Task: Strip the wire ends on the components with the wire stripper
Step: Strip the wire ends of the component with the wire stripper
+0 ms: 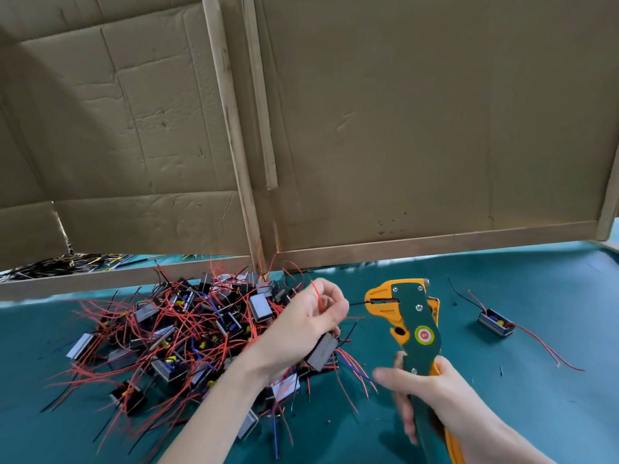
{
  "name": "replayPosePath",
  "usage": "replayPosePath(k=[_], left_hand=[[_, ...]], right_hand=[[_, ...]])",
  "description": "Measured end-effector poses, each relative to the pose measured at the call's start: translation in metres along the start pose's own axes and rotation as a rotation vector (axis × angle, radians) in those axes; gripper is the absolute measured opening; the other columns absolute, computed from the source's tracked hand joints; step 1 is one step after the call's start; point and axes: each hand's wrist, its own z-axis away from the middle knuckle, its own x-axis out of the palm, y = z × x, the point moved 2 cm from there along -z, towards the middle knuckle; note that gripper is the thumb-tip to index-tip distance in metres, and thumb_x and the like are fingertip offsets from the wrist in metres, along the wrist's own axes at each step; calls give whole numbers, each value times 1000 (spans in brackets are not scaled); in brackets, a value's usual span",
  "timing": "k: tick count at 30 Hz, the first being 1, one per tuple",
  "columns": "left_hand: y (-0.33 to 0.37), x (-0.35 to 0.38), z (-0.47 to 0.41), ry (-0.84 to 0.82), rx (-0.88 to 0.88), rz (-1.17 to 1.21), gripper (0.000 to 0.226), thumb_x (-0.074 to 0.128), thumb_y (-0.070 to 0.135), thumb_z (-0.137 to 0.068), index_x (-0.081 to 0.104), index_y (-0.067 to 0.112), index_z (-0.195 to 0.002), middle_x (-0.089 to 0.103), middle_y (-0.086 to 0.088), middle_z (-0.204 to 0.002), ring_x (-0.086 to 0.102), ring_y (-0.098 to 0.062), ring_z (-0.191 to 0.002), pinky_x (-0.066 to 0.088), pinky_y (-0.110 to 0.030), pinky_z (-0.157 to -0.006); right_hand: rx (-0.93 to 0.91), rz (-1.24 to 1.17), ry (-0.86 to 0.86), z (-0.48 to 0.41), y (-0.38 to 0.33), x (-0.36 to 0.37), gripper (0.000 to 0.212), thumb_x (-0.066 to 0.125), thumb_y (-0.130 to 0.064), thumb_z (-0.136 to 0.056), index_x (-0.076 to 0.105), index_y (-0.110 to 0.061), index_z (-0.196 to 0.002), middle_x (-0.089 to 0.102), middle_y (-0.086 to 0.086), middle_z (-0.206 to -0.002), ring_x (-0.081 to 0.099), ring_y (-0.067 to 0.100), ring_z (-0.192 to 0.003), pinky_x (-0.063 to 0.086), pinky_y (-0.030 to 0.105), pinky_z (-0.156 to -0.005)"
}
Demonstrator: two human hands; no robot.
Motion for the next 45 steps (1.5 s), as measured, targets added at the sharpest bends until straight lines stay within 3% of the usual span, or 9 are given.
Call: replayPosePath(k=[4,7,15,19,28,33,38,43,45], left_hand=[[-21,9,-2,-38,-74,-112,14,40,9,-102,48,19,-97,45,6,-91,43,-5,-82,38,-11,-78],[-40,7,-6,-22,-104,-349,24,34,9,-103,49,27,-102,47,5,-112,44,-2,-104,32,-6,-86],[-43,2,-8,71,28,-191,17,53,12,-97,68,16,-88,61,7,-71,57,-6,-64,45,-19,-70],[-22,-3,-8,140,130,-199,19,64,15,-90,76,29,-95,63,15,-74,52,-3,-67,40,-13,-67],[5,-4,0,209,205,-165,6,73,19,-84,76,22,-79,68,-9,-72,52,-11,-63,43,-25,-63],[5,-3,1,176,185,-163,6,73,19,-84,76,23,-80,66,-14,-74,49,-10,-63,41,-22,-62],[8,-5,2,147,162,-175,9,72,15,-85,77,21,-81,61,1,-66,45,-7,-58,39,-15,-57],[17,-9,6,108,163,-262,8,72,13,-84,77,18,-80,59,-20,-76,42,-11,-61,35,-21,-59],[20,-12,7,84,164,-296,7,72,14,-84,77,18,-81,58,-13,-72,44,-10,-63,36,-21,-61]], right_hand=[[15,-178,-65,-4,-5,-6,17,84,-8,-60,71,-6,-71,63,29,-77,66,40,-69,57,41,-60],[13,-206,-19,-8,-4,-15,24,85,-2,-62,69,-2,-80,64,30,-81,67,41,-73,58,43,-64],[23,-141,-38,-10,-6,-25,15,80,-14,-66,73,-7,-77,66,28,-83,68,40,-76,57,42,-69],[-13,-44,-118,-7,-8,-21,21,82,-20,-66,71,-9,-79,67,27,-83,68,37,-79,56,44,-73],[-28,10,-197,1,-11,-11,37,84,-21,-63,64,-1,-87,67,32,-86,67,41,-79,56,40,-72],[-40,16,-209,3,-15,-9,25,83,-19,-65,69,-6,-81,67,31,-85,67,41,-79,56,40,-72],[-26,35,-213,3,-14,-11,27,79,-13,-70,64,0,-88,67,31,-84,67,39,-78,56,38,-71],[-39,111,-188,4,-12,-9,32,83,-27,-63,63,-9,-79,69,23,-72,65,25,-67,48,22,-63],[-77,169,-160,3,-12,-7,26,82,-35,-60,61,-19,-65,67,19,-61,59,21,-59,43,17,-62]])
